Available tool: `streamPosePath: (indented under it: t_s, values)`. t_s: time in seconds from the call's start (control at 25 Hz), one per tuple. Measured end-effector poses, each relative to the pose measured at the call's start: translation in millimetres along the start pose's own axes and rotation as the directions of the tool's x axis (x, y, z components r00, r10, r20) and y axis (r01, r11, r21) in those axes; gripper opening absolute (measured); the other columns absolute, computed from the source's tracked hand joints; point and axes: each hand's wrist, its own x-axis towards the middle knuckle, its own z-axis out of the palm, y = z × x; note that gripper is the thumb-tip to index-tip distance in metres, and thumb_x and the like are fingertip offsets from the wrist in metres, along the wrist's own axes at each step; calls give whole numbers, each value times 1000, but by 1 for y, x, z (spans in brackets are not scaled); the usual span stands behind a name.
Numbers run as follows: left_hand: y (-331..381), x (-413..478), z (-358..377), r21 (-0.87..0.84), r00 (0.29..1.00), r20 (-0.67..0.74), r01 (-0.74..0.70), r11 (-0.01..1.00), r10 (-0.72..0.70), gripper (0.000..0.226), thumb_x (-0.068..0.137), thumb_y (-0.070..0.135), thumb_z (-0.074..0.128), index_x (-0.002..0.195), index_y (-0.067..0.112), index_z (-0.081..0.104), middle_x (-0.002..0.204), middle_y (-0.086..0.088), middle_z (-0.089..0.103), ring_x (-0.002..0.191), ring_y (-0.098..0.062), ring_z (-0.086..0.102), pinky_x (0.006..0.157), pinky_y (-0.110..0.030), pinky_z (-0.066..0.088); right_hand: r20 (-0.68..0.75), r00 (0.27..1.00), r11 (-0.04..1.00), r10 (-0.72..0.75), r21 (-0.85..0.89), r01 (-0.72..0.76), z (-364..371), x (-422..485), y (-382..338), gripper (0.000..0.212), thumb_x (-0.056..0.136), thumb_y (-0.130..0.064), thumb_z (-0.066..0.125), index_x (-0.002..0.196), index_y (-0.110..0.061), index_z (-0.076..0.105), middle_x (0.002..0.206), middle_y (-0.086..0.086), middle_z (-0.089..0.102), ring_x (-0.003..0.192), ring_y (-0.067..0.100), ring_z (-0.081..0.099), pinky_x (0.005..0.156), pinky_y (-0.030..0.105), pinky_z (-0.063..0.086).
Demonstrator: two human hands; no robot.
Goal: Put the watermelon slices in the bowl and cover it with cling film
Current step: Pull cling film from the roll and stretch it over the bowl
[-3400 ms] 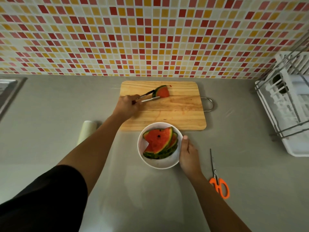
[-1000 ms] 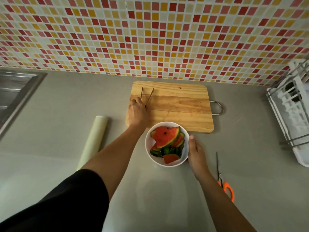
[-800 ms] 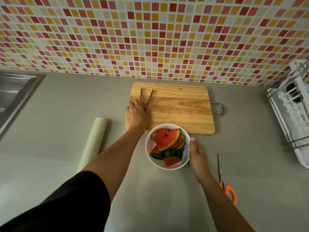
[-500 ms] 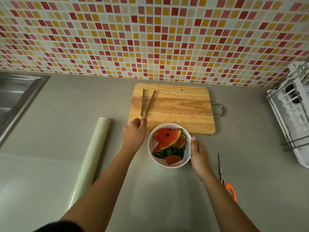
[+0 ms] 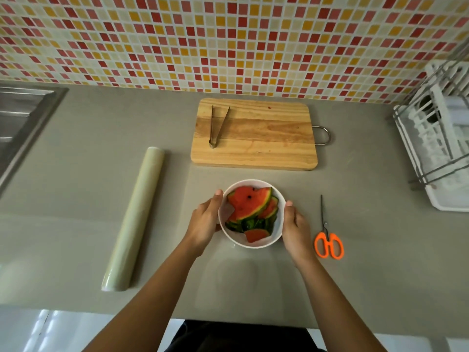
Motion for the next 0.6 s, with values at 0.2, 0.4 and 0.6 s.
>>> streamPosePath:
  t_s: [0.2,0.4,0.6]
  values:
    - [3,3,-8,223,987,-97,-107,969,131,59,93,59,30,115,19,68,114,-10,69,103,-26,64,95,-45,49,24,1000,997,-11,-75,13,-3,3,-2,44,97,-44,30,66,-20,51,71,-1,58,75,20,53,68,31,36]
    - [28,24,-110,657,752,-414,-144,740,513,31,95,19,49,119,7,64,114,-19,66,98,-33,63,85,-23,41,43,998,995,-37,-96,41,-1,6,-5,43,97,-45,28,83,-18,59,90,7,62,89,24,56,75,31,37]
    - [23,40,-163,696,941,-333,201,690,62,45,97,42,42,100,2,61,98,-16,59,99,-36,55,80,-35,40,36,998,991,-49,-119,53,0,9,-8,44,97,-43,28,91,-15,62,99,12,63,97,28,57,78,31,37]
